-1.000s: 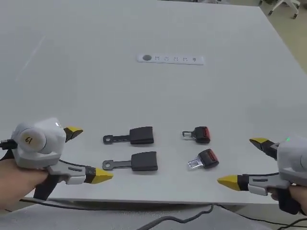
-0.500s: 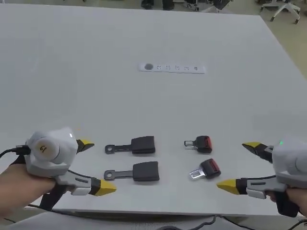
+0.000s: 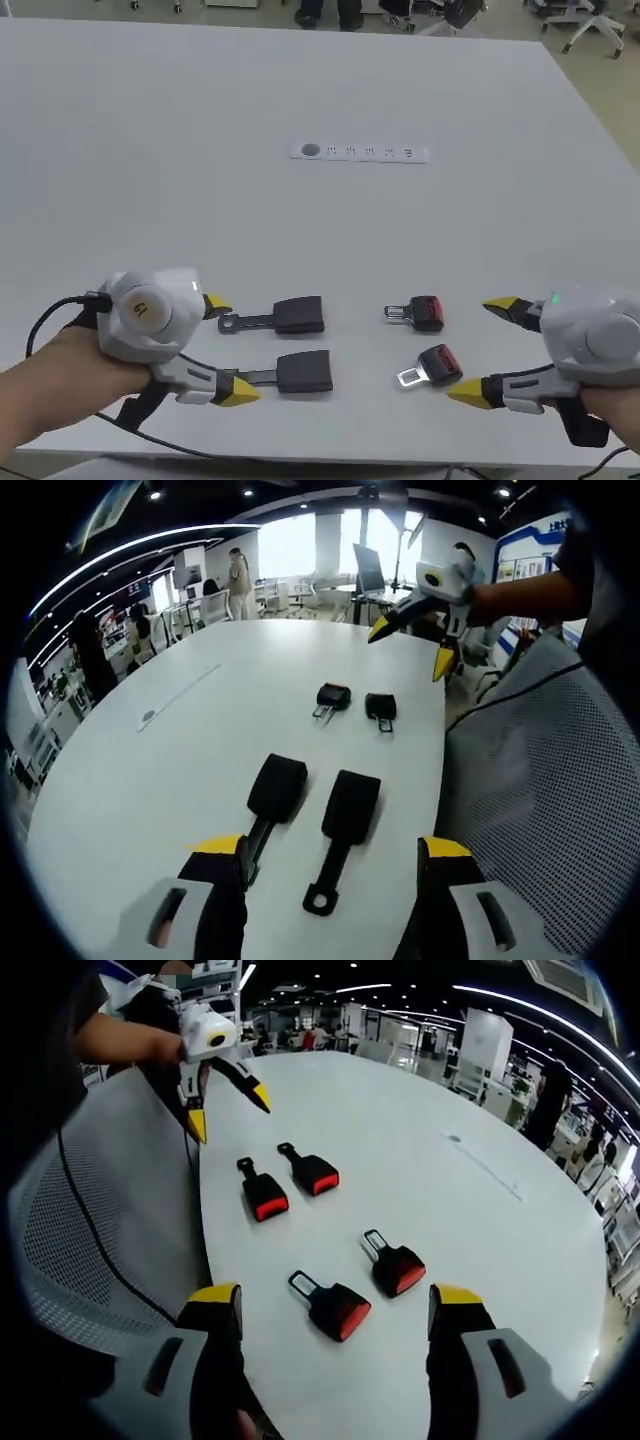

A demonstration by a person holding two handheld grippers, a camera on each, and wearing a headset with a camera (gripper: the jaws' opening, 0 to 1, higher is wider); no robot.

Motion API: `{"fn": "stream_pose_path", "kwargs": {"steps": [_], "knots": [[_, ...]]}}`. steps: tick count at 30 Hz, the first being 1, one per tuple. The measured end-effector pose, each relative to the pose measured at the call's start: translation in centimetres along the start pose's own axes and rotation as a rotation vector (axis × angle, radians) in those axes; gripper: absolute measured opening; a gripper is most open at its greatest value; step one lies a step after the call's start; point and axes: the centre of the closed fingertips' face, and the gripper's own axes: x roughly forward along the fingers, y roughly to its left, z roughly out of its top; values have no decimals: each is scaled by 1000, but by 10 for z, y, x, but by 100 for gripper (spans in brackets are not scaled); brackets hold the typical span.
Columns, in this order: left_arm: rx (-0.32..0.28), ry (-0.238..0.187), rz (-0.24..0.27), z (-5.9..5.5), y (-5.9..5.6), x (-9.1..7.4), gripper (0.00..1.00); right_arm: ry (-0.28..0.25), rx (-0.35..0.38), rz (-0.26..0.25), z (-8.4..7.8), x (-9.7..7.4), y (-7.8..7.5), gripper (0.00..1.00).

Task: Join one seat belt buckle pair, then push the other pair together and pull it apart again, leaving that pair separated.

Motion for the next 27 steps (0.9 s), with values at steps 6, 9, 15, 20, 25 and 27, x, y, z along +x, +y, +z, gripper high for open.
{"fn": "stream_pose_path", "kwargs": {"steps": [6, 9, 15, 20, 25, 27], "knots": [[75, 53, -41, 0, -8, 14, 63, 41, -64, 65, -4, 12, 2, 66], [107, 69, -51, -1, -8, 22, 61, 63, -108, 81, -5, 18, 0, 63], [144, 82, -76, 2, -13, 38, 58, 101, -169, 134, -9, 29, 3, 55], [185, 106, -96, -1, -14, 52, 57, 146, -249, 172, -16, 39, 4, 53], [234, 127, -129, -1, -19, 61, 51, 213, -347, 210, -24, 46, 7, 53], [251, 138, -135, -1, -21, 65, 49, 237, -386, 229, -28, 48, 8, 53]]}}
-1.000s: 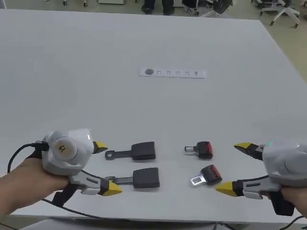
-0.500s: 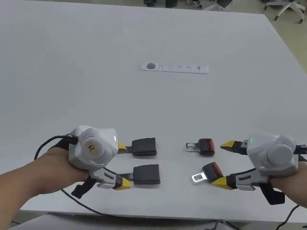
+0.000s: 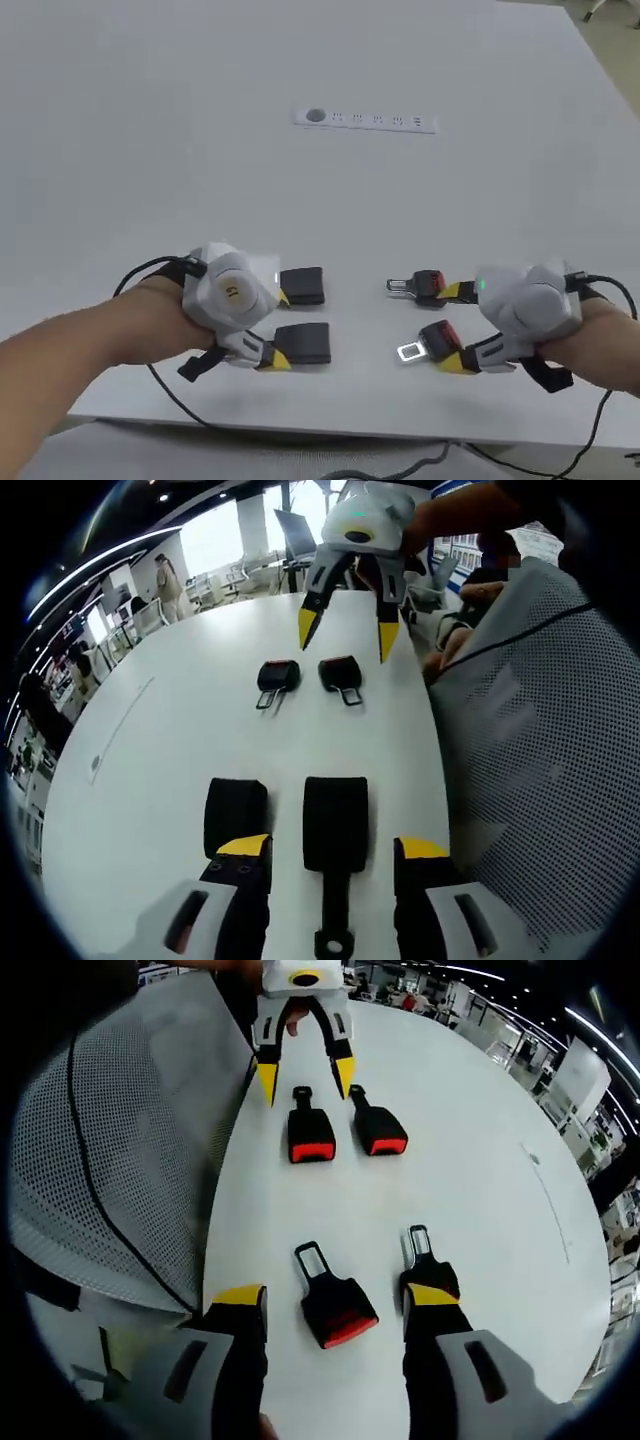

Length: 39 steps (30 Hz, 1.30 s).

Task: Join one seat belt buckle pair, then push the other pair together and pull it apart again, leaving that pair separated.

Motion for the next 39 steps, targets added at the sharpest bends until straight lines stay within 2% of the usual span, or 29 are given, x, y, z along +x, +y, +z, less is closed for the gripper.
{"fn": "stream_pose_path", "kwargs": {"steps": [2, 4, 7, 9, 15, 17, 24, 30, 35, 39], "knots": [[32, 20, 9, -2, 2, 3, 49, 31, -35, 25, -4, 3, 3, 51], [26, 27, -1, -5, 3, 7, 47, 52, -42, 51, -6, 4, 5, 46], [38, 26, -9, -5, 3, 11, 45, 79, -87, 50, -11, 8, -1, 45], [47, 42, -10, -8, 5, 13, 45, 82, -95, 60, -12, 11, -2, 42], [88, 52, -21, -7, 8, 17, 41, 107, -121, 82, -18, 15, -2, 41], [124, 82, -37, -11, 7, 20, 40, 111, -124, 86, -22, 16, -1, 41], [156, 102, -55, -17, 4, 24, 36, 121, -103, 84, -34, 19, -4, 38], [185, 119, -63, -18, 1, 26, 34, 125, -107, 76, -32, 22, -2, 34], [200, 120, -68, -18, 1, 27, 33, 128, -71, 67, -31, 23, -1, 33], [204, 120, -69, -20, 1, 29, 33, 132, -10, 49, -33, 25, -1, 33]]}}
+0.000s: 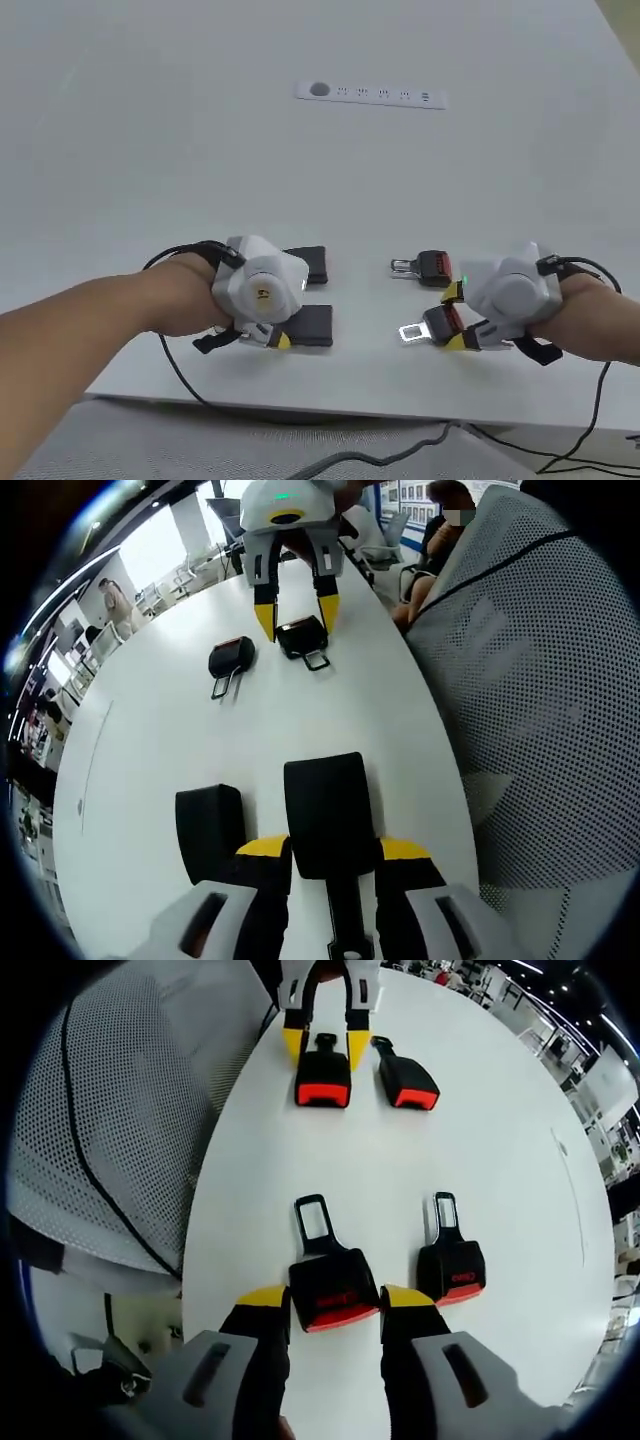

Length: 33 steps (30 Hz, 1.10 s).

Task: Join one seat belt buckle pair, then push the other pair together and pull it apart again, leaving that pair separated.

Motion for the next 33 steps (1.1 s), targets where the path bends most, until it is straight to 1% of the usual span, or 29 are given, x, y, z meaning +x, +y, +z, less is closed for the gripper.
{"fn": "stream_pose_path", "kwargs": {"steps": [2, 3, 6, 9, 11, 12, 13, 16, 21, 25, 33], "knots": [[-4, 2, 0, 0, 0, 0, 33, -1, 8, -5, 0, 0, 1, 33], [-5, 4, 1, 0, -1, -1, 33, -3, 30, -10, 1, 0, 2, 33], [1, 8, 5, 0, -1, 0, 33, -7, 47, -14, 1, 0, 3, 33], [2, 11, 9, 0, -2, 0, 33, -2, 50, -23, 0, 1, 3, 31], [-12, 18, 15, -2, -1, 1, 33, -2, 55, -26, 1, 0, 4, 31], [3, 23, 19, -3, -2, 2, 33, -3, 52, -26, 2, -1, 5, 31], [7, 25, 20, -3, -2, 2, 33, -3, 52, -27, 2, -2, 5, 31], [-1, 24, 21, -2, -2, 1, 33, -6, 46, -27, 3, -2, 5, 31], [-6, 25, 25, -2, -2, 1, 32, -2, 13, -25, 2, -1, 6, 31], [-16, 22, 32, -2, -1, 1, 32, -5, 6, -21, 2, -1, 5, 31], [-67, 1, 42, -4, 0, 2, 32, -6, 9, -20, 0, 1, 4, 31]]}}
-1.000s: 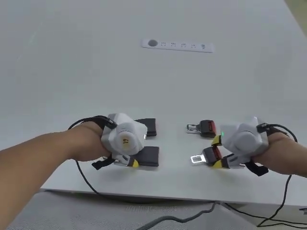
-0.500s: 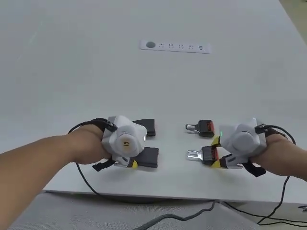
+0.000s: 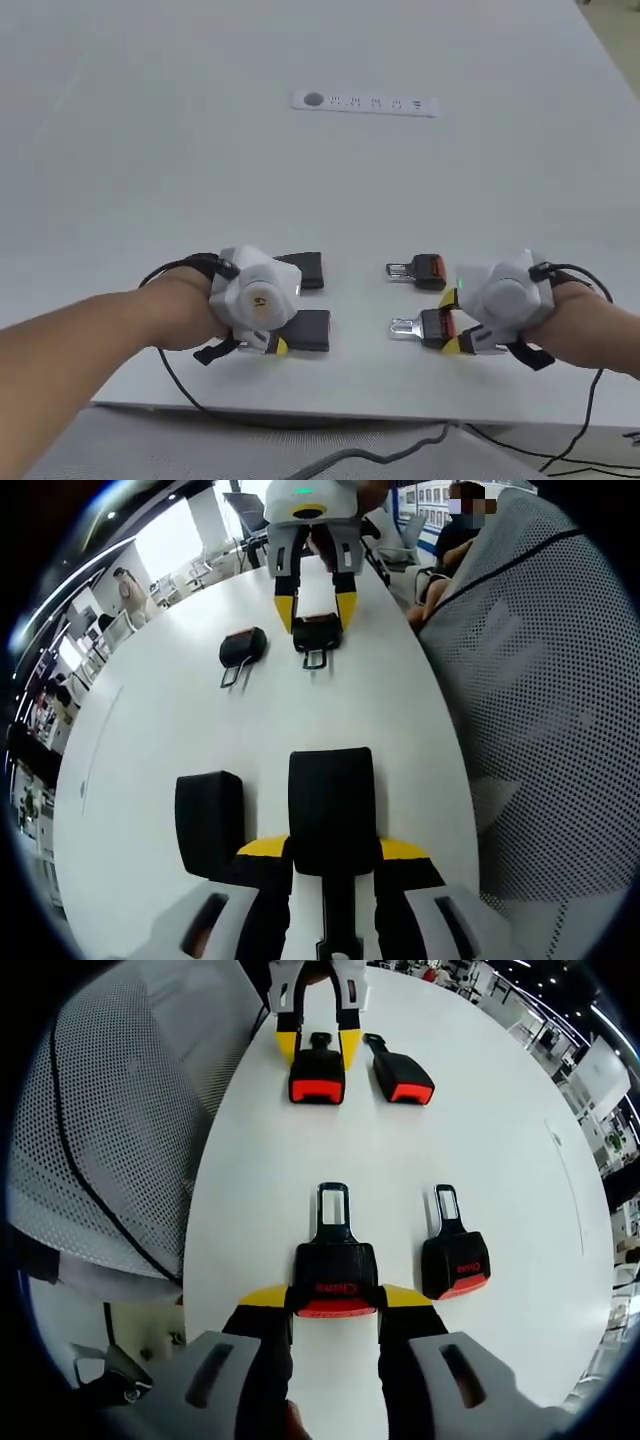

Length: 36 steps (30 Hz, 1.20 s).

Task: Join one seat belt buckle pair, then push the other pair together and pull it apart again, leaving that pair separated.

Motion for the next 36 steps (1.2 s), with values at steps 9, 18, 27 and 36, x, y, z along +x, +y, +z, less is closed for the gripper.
{"fn": "stream_pose_path", "kwargs": {"steps": [9, 18, 27, 36], "knots": [[-26, 6, 3, 0, -1, 0, 32, 6, 3, 5, 0, 0, 1, 31], [-37, 4, 12, 2, -2, -2, 32, 5, 28, 10, 2, 0, 1, 31], [-41, 5, 13, 1, -2, -1, 32, -15, 30, 9, 16, 3, 4, 31], [-49, 18, 16, -2, -1, 0, 32, -61, 34, 9, 43, 13, 9, 31]]}}
